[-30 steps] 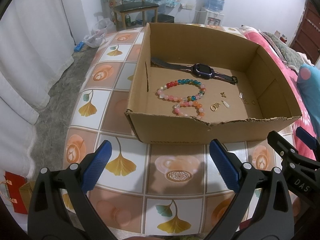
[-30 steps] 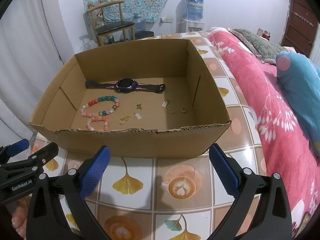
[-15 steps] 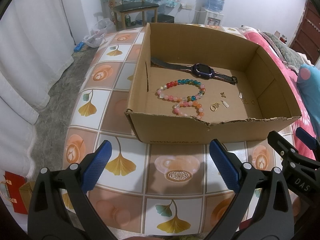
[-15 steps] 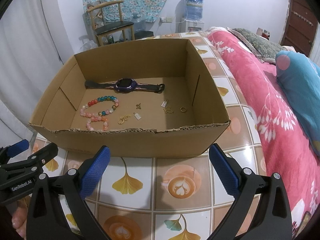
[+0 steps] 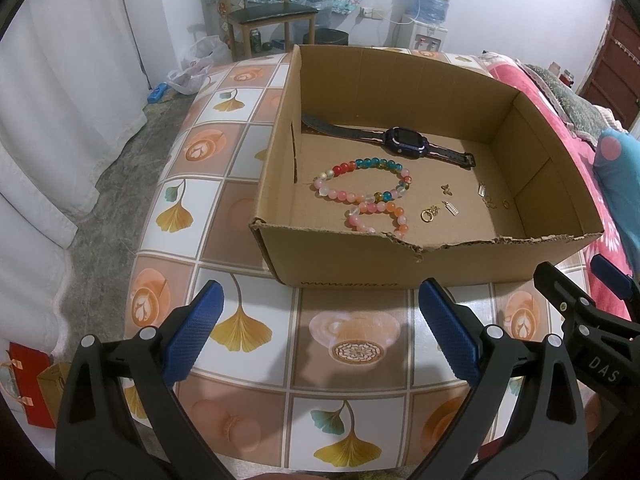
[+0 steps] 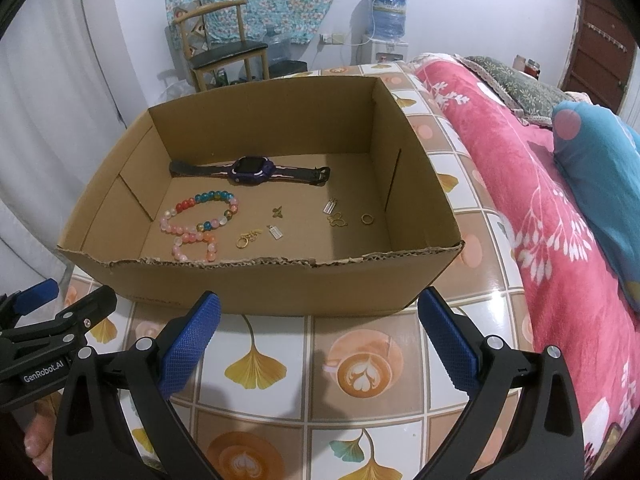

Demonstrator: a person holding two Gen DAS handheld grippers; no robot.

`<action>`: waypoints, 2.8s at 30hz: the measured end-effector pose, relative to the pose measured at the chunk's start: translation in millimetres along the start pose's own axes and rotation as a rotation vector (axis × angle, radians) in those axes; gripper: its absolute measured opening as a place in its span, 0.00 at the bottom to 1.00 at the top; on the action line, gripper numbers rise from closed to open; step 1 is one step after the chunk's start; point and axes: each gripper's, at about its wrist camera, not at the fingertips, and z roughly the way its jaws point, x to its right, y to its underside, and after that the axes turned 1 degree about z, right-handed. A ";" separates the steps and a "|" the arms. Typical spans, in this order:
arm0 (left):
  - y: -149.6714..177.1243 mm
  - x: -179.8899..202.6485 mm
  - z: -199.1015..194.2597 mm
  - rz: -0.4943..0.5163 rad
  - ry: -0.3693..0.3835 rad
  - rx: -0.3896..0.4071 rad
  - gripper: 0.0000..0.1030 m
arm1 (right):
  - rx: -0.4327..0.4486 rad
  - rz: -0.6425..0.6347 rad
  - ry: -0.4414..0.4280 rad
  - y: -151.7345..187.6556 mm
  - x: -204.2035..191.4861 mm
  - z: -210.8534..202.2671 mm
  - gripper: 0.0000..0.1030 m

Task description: Organize jewelry

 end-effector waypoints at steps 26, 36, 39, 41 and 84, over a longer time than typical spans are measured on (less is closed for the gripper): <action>0.5 3.4 -0.7 0.002 0.004 0.001 0.92 | 0.001 -0.004 0.001 -1.8 -2.8 1.5 0.93; 1.4 3.6 -0.1 0.001 0.005 -0.001 0.92 | -0.001 -0.006 0.002 -2.3 -3.9 2.2 0.93; 1.4 4.8 0.0 0.001 0.005 -0.001 0.92 | -0.001 -0.005 0.002 -2.0 -3.7 2.3 0.93; 1.5 4.6 -0.1 -0.001 0.006 -0.002 0.92 | -0.001 -0.007 0.001 -2.0 -3.7 2.3 0.93; 3.9 3.4 2.8 -0.004 0.007 -0.004 0.92 | -0.009 -0.002 0.002 4.3 -3.6 5.0 0.93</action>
